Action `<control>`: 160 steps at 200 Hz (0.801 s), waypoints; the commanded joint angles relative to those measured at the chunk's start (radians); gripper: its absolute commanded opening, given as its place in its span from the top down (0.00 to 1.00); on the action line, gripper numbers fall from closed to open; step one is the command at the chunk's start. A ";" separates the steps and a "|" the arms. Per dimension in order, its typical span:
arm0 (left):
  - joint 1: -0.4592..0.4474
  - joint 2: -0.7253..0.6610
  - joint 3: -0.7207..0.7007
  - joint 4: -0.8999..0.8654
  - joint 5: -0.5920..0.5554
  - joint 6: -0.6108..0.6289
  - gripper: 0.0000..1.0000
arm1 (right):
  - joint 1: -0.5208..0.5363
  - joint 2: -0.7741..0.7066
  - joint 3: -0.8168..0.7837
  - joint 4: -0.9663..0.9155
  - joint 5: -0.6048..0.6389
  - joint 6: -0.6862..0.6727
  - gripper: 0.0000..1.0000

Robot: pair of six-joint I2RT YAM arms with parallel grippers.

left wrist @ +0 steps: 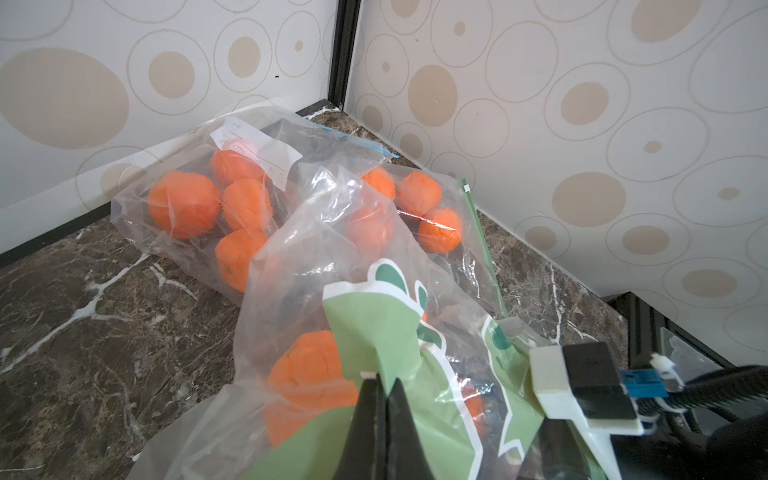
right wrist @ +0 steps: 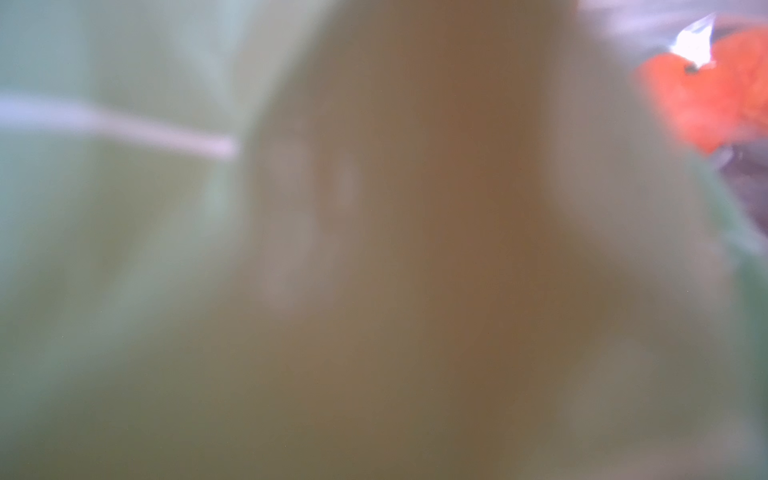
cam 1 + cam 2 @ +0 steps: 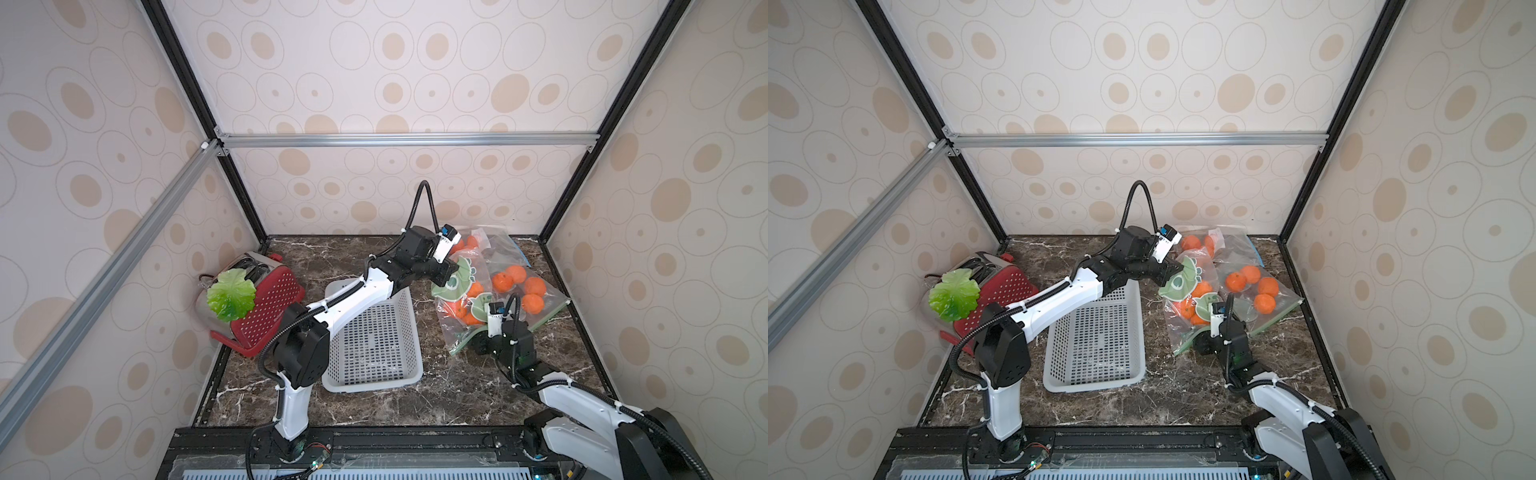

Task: Open the zip-top bag and take out the orange
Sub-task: Adjust the zipper food storage bag at the center of the board, then pick up the orange from the zipper food storage bag.

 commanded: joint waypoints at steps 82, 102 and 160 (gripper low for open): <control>0.024 0.200 0.069 -0.113 -0.071 -0.020 1.00 | -0.003 0.039 0.162 -0.305 0.158 0.094 0.18; 0.024 0.196 0.050 -0.098 -0.071 -0.012 1.00 | -0.002 0.092 0.225 -0.391 0.157 0.101 0.19; 0.034 0.196 0.050 -0.104 -0.083 -0.001 1.00 | 0.000 0.164 0.281 -0.532 0.045 0.107 0.19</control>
